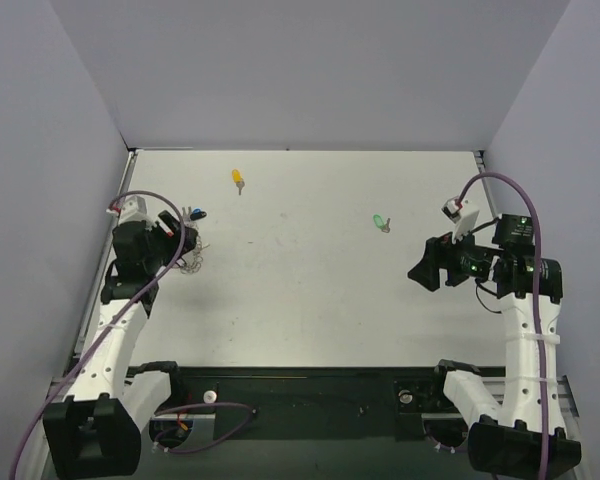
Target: Put the keys on the keyring
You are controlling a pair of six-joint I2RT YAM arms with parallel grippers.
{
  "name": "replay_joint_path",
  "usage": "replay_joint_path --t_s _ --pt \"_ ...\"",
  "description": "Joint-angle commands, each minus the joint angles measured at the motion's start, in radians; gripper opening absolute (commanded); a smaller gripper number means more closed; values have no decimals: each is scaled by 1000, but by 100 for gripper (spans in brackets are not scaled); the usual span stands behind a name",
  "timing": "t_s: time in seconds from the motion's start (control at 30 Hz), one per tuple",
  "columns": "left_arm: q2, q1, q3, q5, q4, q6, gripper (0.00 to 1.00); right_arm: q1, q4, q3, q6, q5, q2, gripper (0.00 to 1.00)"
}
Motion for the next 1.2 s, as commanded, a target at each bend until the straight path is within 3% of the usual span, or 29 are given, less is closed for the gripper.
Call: replay_joint_path --t_s 0.0,0.1,0.13,0.27,0.37,0.53,1.0,1.17 --pt "-87 -3 196 194 -60 56 78 -10 -58 128 -3 109 -8 68" --pt "-113 -3 290 298 -103 67 80 -27 -51 191 52 145 1 73" --pt "-122 -3 331 317 -111 75 81 -30 -13 196 119 154 -5 80" --pt "-131 -26 445 372 -190 112 82 -38 138 201 446 347 -34 81" --pt "-139 -82 474 374 -212 142 82 -44 184 194 569 500 -54 86" --pt "-174 -133 483 319 -264 198 83 -51 189 205 591 505 -65 91" --pt "-232 -162 394 288 -257 225 87 -71 247 175 642 449 -64 93" --pt "-222 -191 374 263 -238 251 95 -82 278 139 646 436 -83 93"
